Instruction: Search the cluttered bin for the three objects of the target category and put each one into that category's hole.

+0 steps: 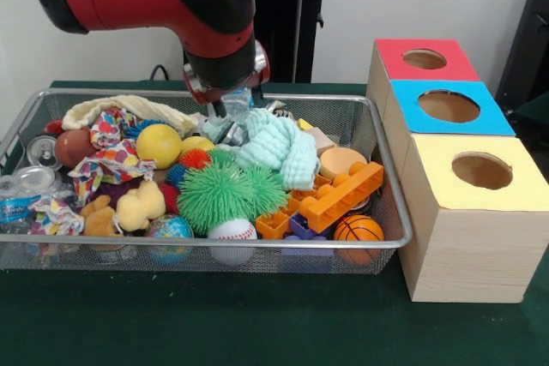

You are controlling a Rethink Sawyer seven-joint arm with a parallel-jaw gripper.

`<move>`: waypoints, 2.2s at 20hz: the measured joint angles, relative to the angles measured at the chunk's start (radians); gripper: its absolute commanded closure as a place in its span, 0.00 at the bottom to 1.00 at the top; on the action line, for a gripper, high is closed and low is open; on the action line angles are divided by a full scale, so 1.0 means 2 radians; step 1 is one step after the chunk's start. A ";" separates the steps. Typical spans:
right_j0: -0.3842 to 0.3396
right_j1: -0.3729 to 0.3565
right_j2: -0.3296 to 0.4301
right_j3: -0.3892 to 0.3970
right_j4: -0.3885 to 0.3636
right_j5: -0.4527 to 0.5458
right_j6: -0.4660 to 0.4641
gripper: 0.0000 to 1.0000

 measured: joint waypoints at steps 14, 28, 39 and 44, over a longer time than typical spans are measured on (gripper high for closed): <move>-0.014 0.016 0.026 0.000 -0.001 0.000 0.000 0.00; -0.013 -0.018 0.026 0.000 -0.004 0.000 0.000 0.00; -0.009 -0.033 0.026 0.000 -0.005 -0.047 0.000 0.00; -0.005 -0.034 0.026 0.000 -0.005 -0.071 0.000 0.00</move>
